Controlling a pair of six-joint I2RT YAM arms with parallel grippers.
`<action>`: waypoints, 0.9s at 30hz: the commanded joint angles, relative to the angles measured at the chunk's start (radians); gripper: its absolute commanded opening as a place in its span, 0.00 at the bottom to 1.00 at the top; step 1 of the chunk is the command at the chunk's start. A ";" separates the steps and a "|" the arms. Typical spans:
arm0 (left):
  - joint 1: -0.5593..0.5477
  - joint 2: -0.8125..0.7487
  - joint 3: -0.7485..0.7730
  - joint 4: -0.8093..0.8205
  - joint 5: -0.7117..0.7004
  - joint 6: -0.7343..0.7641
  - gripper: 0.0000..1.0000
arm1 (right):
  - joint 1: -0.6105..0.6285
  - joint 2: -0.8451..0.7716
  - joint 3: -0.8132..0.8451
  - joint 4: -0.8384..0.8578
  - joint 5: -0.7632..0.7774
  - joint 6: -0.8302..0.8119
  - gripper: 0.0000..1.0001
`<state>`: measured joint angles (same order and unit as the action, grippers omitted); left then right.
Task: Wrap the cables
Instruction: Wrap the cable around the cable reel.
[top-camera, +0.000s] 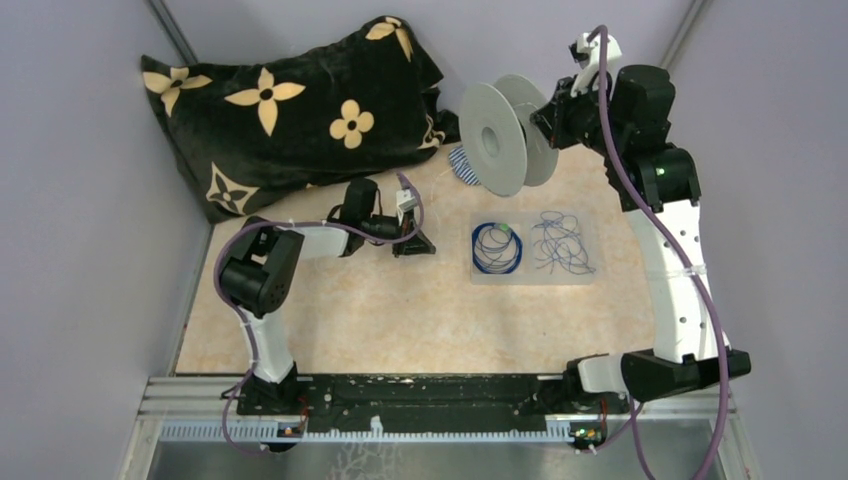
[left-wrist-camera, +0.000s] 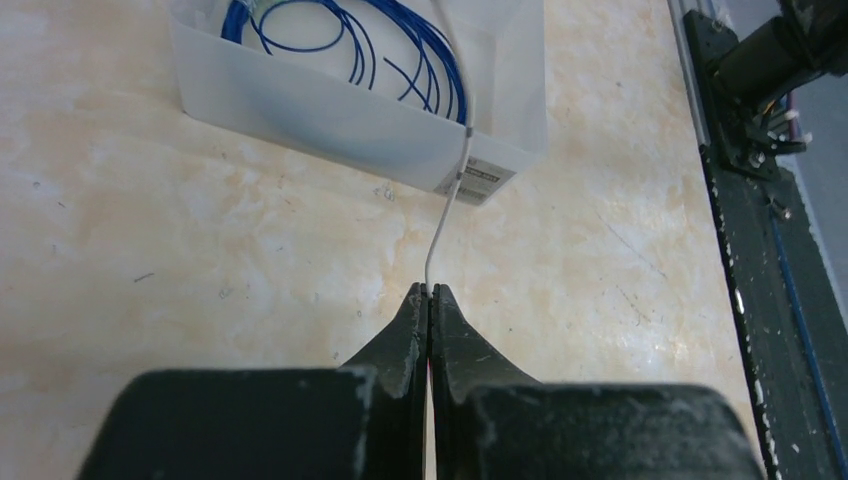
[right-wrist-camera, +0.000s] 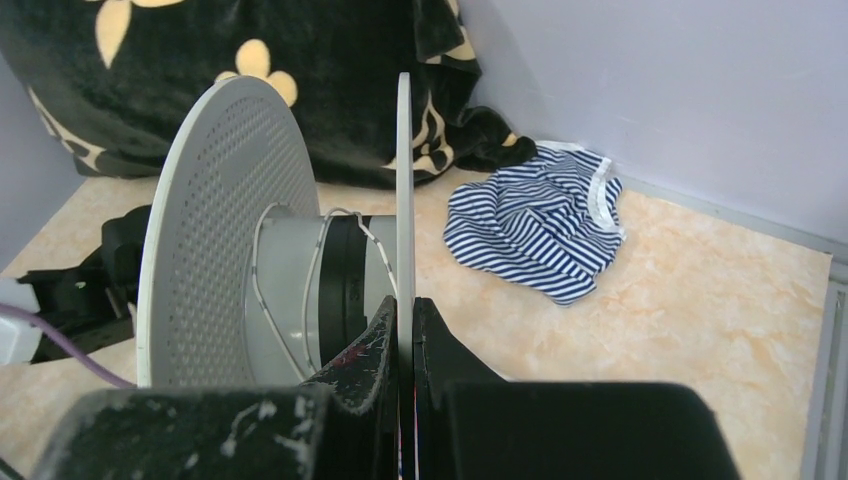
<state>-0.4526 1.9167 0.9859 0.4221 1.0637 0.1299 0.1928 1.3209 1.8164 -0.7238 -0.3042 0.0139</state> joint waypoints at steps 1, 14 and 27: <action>-0.023 -0.060 0.056 -0.259 0.018 0.217 0.00 | -0.015 0.031 0.050 0.131 0.071 0.049 0.00; -0.214 -0.182 0.150 -0.795 -0.259 0.662 0.00 | -0.021 0.096 -0.026 0.293 0.290 0.084 0.00; -0.440 -0.219 0.455 -0.947 -0.333 0.679 0.00 | -0.019 0.070 -0.293 0.449 0.378 0.047 0.00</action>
<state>-0.8646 1.7248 1.3357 -0.4774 0.7357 0.8032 0.1799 1.4326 1.5368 -0.4461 0.0490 0.0643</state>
